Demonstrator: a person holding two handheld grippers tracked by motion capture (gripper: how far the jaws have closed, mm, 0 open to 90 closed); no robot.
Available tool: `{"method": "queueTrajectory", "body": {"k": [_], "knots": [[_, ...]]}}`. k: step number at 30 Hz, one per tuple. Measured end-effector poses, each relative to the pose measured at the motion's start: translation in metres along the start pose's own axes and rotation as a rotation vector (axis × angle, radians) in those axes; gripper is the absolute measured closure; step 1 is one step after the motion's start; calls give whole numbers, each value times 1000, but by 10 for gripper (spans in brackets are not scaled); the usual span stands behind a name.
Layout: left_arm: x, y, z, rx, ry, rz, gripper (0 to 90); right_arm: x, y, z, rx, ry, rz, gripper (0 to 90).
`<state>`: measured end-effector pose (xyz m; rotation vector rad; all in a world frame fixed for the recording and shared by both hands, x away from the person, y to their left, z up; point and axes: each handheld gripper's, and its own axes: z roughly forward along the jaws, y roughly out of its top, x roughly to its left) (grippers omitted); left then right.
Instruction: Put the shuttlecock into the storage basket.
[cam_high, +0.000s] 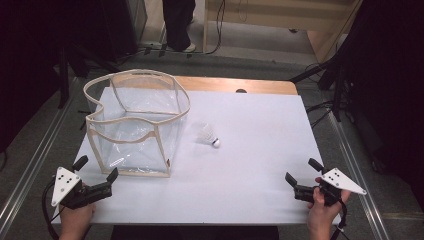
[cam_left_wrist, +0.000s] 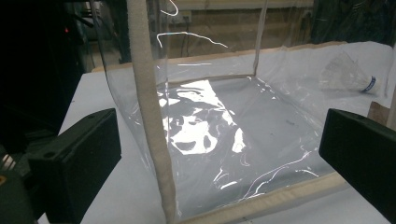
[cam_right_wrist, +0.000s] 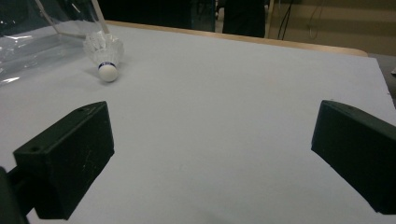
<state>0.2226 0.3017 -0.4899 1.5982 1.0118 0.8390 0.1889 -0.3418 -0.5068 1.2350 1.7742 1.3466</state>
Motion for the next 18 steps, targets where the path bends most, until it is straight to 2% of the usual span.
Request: {"method": "queueTrajectory", "body": {"k": [8,9,11,14,18], "knots": [[-1,0,1,5,0,10,0,10,16,12,59,27,-35,0],[-1,0,2,10,3,15,0,12,20,15,69,51,-51,0],[-2,0,2,11,2,15,0,14,21,18,92,59,-63,0],[-1,0,1,9,-3,16,0,14,23,24,120,62,-62,0],[-1,0,0,4,-4,14,0,18,28,31,127,67,-67,0]]}}
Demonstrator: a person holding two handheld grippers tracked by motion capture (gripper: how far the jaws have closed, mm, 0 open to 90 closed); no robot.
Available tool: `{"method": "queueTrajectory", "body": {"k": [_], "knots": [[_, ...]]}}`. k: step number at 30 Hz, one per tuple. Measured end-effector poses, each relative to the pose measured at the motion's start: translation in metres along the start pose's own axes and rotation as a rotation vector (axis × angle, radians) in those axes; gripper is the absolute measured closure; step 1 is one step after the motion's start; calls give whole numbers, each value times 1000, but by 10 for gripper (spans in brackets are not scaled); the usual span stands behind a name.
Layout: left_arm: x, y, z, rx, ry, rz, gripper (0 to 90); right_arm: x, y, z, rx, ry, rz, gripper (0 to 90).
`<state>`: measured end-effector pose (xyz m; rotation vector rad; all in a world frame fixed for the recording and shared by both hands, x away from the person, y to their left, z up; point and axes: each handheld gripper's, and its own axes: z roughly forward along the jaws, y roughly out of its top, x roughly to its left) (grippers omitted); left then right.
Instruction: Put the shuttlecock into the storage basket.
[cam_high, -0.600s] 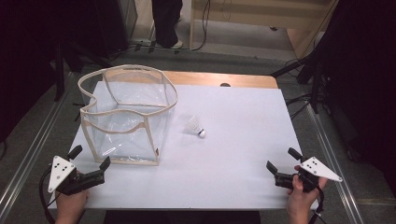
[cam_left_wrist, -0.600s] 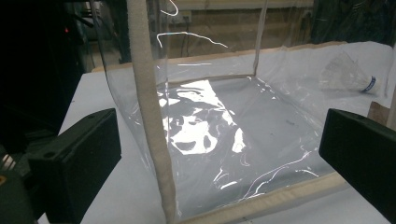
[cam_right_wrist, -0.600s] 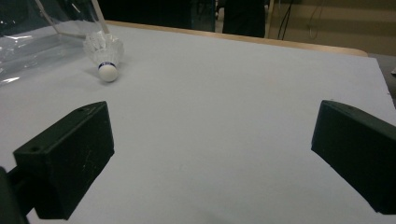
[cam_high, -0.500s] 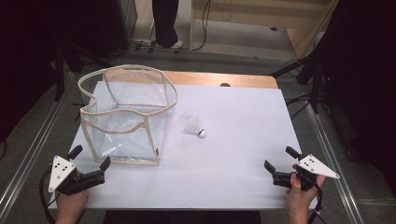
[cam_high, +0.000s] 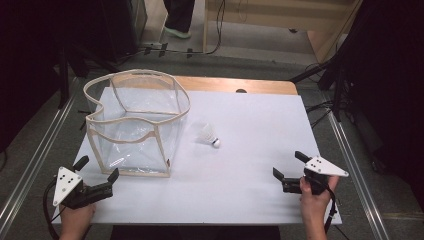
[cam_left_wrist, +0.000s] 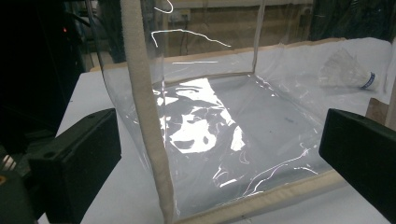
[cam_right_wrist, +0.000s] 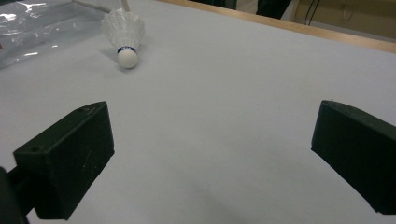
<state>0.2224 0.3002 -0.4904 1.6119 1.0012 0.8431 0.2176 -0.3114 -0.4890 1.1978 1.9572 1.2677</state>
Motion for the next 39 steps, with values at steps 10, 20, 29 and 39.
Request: {"method": "queueTrajectory", "body": {"k": [10,20,29,39], "knots": [[-1,0,1,8,4,9,0,9,35,9,43,47,-31,0],[-1,0,0,6,3,6,0,16,72,23,72,60,-85,0],[-1,0,0,5,3,5,0,21,90,41,104,89,-107,0],[-1,0,0,2,1,1,0,28,108,63,150,121,-142,0]]}}
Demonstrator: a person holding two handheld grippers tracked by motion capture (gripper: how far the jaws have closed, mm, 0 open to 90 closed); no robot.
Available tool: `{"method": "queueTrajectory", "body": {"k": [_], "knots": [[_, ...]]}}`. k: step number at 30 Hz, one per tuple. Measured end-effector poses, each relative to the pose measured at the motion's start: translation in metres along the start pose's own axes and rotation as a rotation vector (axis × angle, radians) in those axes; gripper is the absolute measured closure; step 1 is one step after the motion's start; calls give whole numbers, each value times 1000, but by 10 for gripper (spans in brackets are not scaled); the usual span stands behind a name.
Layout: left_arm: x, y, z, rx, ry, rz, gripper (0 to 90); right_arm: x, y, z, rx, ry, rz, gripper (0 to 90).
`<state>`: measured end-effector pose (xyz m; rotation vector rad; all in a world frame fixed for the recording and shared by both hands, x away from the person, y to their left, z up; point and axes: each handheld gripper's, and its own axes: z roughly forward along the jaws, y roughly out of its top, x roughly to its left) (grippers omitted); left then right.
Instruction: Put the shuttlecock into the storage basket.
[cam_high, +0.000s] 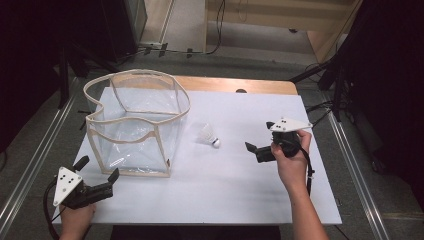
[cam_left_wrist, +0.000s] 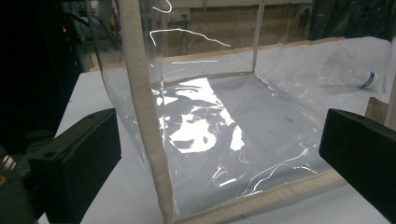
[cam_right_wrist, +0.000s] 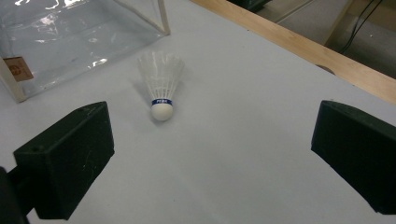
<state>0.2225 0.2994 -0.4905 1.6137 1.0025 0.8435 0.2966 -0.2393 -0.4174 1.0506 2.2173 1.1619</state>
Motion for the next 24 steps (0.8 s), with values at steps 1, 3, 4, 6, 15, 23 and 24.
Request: {"method": "queueTrajectory", "body": {"k": [1,3,4,6,15,23,24], "knots": [[0,0,0,0,0,0,0,1,2,2,7,0,-6,0],[0,0,0,1,1,0,0,1,8,8,14,9,-15,0],[0,0,0,0,0,0,0,1,8,8,14,9,-15,0],[0,0,0,0,-1,0,0,2,12,12,22,17,-22,0],[1,0,0,0,-4,-1,0,7,27,29,63,40,-38,0],[1,0,0,0,-6,-3,0,11,41,43,97,54,-60,0],[1,0,0,1,-7,-3,0,12,42,44,100,56,-63,0]]}}
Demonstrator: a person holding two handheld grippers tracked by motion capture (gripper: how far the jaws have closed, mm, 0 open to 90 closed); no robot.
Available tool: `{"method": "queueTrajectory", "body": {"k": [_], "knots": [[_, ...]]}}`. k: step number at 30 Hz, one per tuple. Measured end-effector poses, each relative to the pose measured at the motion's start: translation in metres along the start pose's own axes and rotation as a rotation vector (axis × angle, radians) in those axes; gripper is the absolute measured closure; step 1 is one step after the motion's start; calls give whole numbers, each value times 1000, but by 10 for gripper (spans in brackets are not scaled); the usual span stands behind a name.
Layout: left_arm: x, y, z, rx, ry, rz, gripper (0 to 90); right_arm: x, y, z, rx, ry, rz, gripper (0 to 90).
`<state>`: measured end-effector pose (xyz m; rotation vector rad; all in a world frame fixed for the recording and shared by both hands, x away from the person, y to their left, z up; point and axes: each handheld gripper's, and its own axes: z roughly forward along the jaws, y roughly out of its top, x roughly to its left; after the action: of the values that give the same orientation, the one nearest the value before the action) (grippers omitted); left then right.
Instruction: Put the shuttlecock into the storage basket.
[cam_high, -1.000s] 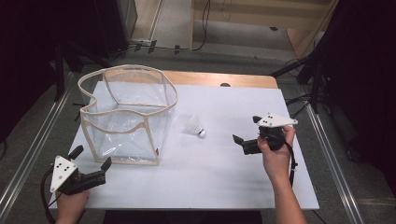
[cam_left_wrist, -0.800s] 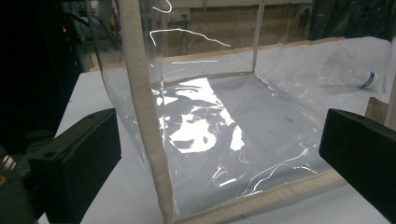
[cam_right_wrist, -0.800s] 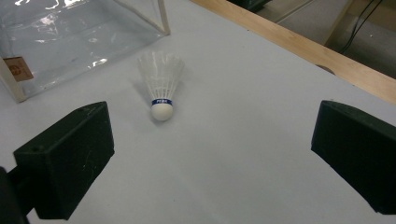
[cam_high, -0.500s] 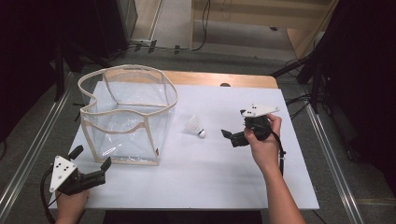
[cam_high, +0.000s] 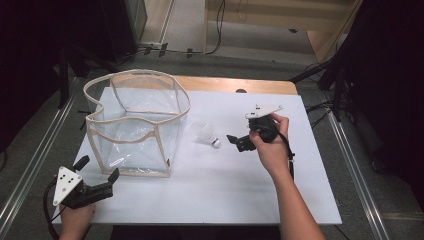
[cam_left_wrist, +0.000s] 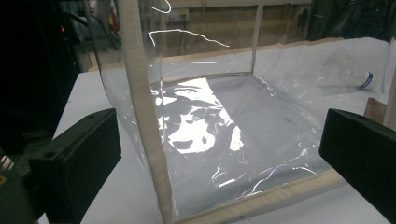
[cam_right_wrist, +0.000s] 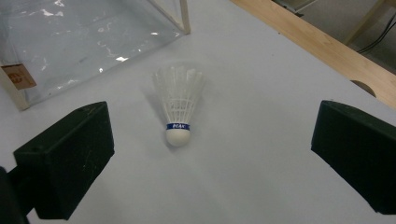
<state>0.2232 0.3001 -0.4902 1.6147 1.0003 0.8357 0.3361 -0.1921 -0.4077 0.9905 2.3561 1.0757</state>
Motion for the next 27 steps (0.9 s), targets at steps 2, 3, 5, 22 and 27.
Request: {"method": "queueTrajectory", "body": {"k": [2,3,5,22,27], "knots": [[0,0,0,0,0,0,0,1,3,4,14,6,3,0],[0,0,0,0,0,0,0,1,3,4,14,6,3,0],[0,0,0,0,-1,0,0,2,6,9,26,8,-4,0],[0,0,0,0,-3,-3,0,4,16,44,150,44,9,0],[1,0,0,0,-3,-1,0,3,18,54,191,46,17,0]]}}
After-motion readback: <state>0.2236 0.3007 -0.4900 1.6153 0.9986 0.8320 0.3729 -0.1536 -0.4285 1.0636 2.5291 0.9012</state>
